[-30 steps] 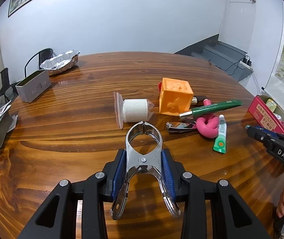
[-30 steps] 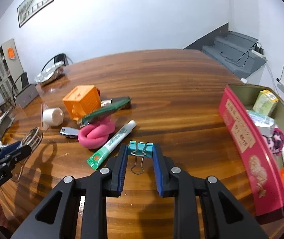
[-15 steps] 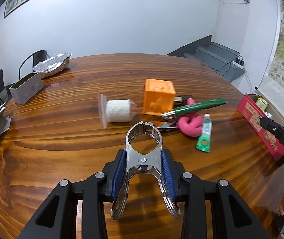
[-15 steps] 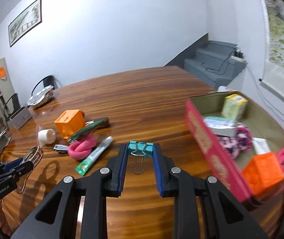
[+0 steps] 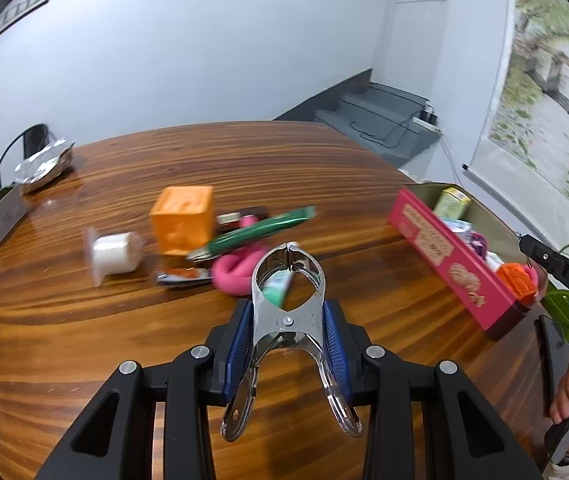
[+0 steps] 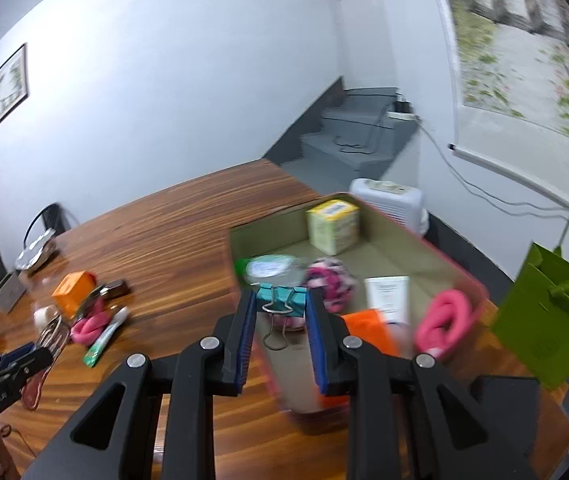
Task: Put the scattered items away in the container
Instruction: 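Carry both clips over the pink tin with both tools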
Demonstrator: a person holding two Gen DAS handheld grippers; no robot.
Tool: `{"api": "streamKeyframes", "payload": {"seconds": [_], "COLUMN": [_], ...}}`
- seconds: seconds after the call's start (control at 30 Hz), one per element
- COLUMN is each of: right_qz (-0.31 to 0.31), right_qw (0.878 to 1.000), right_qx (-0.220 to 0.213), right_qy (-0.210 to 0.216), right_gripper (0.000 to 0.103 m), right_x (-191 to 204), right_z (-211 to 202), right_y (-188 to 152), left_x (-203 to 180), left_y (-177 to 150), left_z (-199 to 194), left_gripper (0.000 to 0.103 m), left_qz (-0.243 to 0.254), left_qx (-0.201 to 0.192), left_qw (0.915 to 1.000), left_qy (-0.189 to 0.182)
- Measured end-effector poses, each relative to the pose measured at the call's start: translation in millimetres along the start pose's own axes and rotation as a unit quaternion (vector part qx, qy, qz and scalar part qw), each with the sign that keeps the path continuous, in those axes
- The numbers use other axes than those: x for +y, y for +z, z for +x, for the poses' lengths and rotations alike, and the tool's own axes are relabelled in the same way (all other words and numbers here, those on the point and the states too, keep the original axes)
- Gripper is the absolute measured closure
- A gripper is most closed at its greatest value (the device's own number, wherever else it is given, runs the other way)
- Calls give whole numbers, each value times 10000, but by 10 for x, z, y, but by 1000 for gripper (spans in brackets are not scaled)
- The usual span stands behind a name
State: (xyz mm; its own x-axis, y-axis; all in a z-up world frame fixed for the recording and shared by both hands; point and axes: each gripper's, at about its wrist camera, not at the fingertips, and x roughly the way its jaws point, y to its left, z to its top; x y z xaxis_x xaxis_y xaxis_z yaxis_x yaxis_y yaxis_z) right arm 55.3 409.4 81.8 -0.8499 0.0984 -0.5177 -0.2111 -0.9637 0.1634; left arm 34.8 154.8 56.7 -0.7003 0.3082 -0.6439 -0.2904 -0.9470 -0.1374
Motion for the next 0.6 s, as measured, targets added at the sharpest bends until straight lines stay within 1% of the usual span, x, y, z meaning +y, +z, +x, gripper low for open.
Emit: {"api": "streamKeyframes", "payload": {"seconds": [0.1,0.33,0.6], "right_qz": [157,369,510], "right_qw": [9999,9992,9985], "right_qx": [39,147,164], "right_qy": [-23,-38,-116], "right_gripper": [76,76,76], "right_x": [-172,-433,-674], "right_z": [22,121,165], "right_y": [24,39,89], "left_x": [-182,-653,-1252], "left_y": [62,249,483], "left_z": [46,179,385], "left_gripper": [65,65,65], "left_qz": [138,441,785], "left_qx": [21,63,89], "left_qw": [9999,9985,9939], "left_qy": [-72,-311,-764]}}
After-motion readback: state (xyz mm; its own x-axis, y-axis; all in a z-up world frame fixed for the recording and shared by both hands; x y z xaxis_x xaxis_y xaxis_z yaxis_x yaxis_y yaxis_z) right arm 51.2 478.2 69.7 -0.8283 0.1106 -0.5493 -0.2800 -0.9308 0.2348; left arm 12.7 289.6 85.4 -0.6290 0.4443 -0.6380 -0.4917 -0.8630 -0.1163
